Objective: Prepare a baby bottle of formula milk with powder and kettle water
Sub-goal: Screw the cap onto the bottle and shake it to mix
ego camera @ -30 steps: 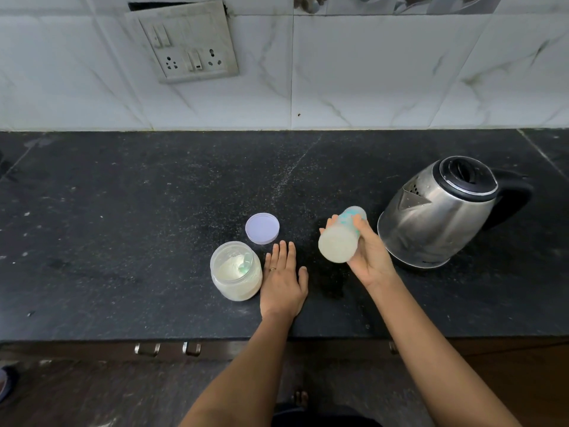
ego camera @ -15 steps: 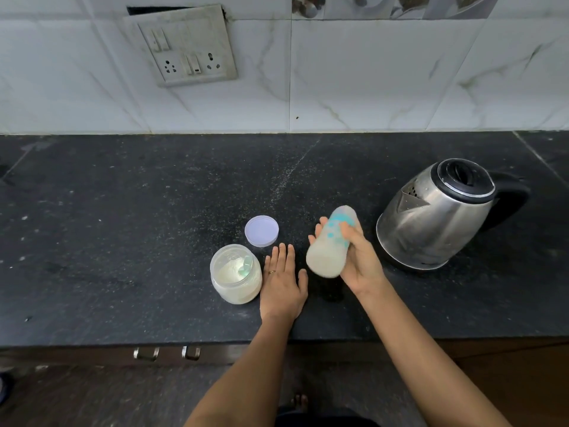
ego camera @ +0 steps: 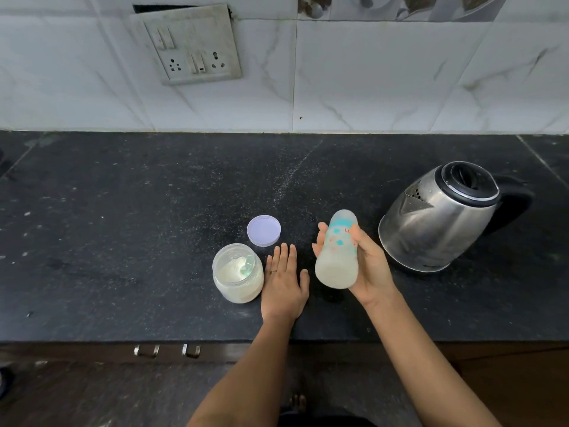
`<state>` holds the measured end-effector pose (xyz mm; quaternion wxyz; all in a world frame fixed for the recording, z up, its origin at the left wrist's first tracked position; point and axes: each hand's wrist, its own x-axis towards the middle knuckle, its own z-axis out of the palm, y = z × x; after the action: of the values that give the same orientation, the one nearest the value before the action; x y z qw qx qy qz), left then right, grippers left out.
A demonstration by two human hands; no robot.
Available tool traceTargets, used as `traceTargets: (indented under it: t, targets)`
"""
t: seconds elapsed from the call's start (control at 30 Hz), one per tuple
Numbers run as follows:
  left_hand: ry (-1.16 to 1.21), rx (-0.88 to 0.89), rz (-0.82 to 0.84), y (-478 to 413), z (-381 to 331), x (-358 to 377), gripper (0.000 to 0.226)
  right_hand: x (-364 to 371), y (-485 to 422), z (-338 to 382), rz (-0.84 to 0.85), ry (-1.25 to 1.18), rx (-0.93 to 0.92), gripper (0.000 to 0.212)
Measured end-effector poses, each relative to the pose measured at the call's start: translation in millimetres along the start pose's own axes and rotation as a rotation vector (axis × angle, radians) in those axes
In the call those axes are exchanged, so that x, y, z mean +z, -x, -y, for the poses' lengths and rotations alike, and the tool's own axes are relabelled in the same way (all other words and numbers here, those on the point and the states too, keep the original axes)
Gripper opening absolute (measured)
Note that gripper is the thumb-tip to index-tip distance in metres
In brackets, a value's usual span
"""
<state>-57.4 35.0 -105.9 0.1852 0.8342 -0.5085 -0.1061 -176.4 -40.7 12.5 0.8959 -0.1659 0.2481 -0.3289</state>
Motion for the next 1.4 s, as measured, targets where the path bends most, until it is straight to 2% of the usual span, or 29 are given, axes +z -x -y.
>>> traceTargets:
  t: [0.1,0.17,0.3,0.5,0.53,0.63,0.67,0.73,0.8,0.93,0.97,1.03,1.07,1.1,1.17,1.2,1.27,1.33,1.4]
  targets:
    - [0.003,-0.006,-0.006,-0.4,-0.4,0.2,0.074,6.3,1.9,-4.7,-0.090,-0.078,-0.051,0.017]
    - [0.004,-0.005,-0.008,-0.1,-0.8,0.0,0.069,5.8,0.7,-5.8,-0.145,-0.121,-0.049,0.014]
    - [0.014,-0.009,-0.006,-0.1,-0.5,-0.3,0.062,0.4,-0.5,-3.3,-0.217,-0.265,-0.008,0.036]
    - [0.023,0.001,-0.015,0.8,-1.1,-1.3,0.060,2.7,2.9,2.2,-0.196,-0.157,-0.009,0.029]
    - [0.023,0.003,-0.017,0.8,-1.1,-1.2,0.060,0.8,6.1,3.1,-0.132,-0.115,0.008,0.038]
    - [0.005,0.007,-0.019,0.0,-0.8,-0.9,0.060,-7.4,13.6,5.7,0.109,-0.001,0.048,0.093]
    - [-0.001,0.007,-0.016,0.0,-0.8,-0.4,0.061,-6.9,12.4,6.4,0.134,0.021,0.026,0.100]
    - [0.001,0.008,-0.024,0.1,-0.7,-0.1,0.063,-2.4,6.1,7.1,0.080,-0.024,-0.043,0.099]
    - [0.009,0.004,-0.033,0.1,-0.9,-0.3,0.066,-3.3,3.8,8.7,0.010,-0.047,-0.069,0.090]
    - [0.004,0.003,-0.014,1.2,-1.7,-0.5,0.068,-12.5,14.0,7.4,0.068,0.092,0.069,0.102]
    - [0.002,0.002,-0.014,1.0,-1.4,-0.7,0.070,-13.0,12.4,6.5,0.059,0.081,0.058,0.094]
    - [-0.002,-0.004,-0.013,0.6,-0.6,-0.5,0.068,-13.9,6.8,7.7,-0.014,-0.004,-0.027,0.060]
    - [-0.003,-0.006,-0.012,0.3,-0.8,-0.2,0.065,-14.3,6.9,9.3,-0.035,-0.014,-0.046,0.049]
    - [-0.002,-0.005,-0.008,0.5,-1.1,0.3,0.063,-16.6,8.0,10.9,-0.011,-0.018,-0.039,0.054]
    - [0.001,-0.001,-0.003,1.7,-0.8,0.8,0.062,-21.0,13.8,12.7,0.062,0.047,0.026,0.086]
    - [-0.001,-0.001,-0.007,1.7,-0.3,0.7,0.063,-20.9,16.3,13.4,0.096,0.107,0.035,0.095]
    - [-0.007,-0.003,-0.008,0.5,0.3,0.9,0.067,-18.1,11.4,14.5,0.101,0.113,-0.031,0.084]
    - [-0.011,-0.008,-0.010,0.1,-0.4,0.8,0.072,-13.0,6.1,15.6,0.010,0.044,-0.102,0.068]
    - [-0.006,-0.008,-0.006,0.4,-1.2,-0.2,0.068,-17.4,3.9,12.9,0.010,0.026,-0.071,0.082]
